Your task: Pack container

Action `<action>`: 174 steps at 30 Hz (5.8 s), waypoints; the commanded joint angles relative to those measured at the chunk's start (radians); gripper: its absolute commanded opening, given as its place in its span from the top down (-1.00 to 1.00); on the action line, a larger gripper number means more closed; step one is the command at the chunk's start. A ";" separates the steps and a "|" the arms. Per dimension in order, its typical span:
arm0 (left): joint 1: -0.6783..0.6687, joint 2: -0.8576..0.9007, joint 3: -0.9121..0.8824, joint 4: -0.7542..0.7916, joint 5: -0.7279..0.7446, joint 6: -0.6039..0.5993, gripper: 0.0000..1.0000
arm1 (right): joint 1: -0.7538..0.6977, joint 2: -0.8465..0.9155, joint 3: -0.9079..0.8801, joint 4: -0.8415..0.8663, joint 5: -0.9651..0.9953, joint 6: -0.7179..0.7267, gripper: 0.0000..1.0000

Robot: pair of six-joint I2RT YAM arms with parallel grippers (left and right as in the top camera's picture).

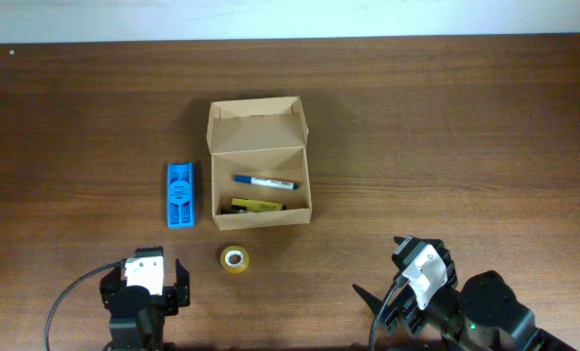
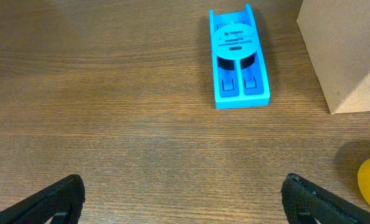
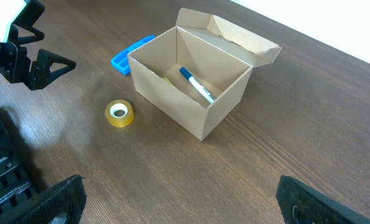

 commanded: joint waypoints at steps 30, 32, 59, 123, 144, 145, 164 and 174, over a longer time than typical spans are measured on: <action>0.000 0.848 0.857 -0.106 0.238 0.008 -0.99 | 0.003 -0.006 -0.007 0.003 0.013 0.010 -0.98; 0.000 0.954 0.909 -0.140 0.245 0.007 -0.99 | 0.003 -0.006 -0.007 0.003 0.013 0.010 -0.98; 0.051 1.783 1.196 -0.249 0.378 -0.230 -0.99 | 0.003 -0.006 -0.007 0.003 0.013 0.010 -0.98; 0.013 2.087 1.196 -0.193 0.215 -0.230 0.14 | 0.003 -0.006 -0.007 0.003 0.013 0.010 -0.98; 0.016 1.793 1.196 -0.148 0.210 -0.256 0.13 | 0.003 -0.006 -0.007 0.003 0.013 0.010 -0.98; 0.016 1.772 1.196 -0.148 0.211 -0.256 0.14 | 0.003 -0.006 -0.007 0.003 0.013 0.010 -0.98; -0.338 1.528 1.221 -0.159 0.210 -0.035 0.08 | 0.003 -0.006 -0.007 0.003 0.013 0.010 -0.98; -0.498 1.637 1.221 -0.202 0.094 0.087 0.01 | 0.003 -0.006 -0.007 0.003 0.013 0.010 -0.98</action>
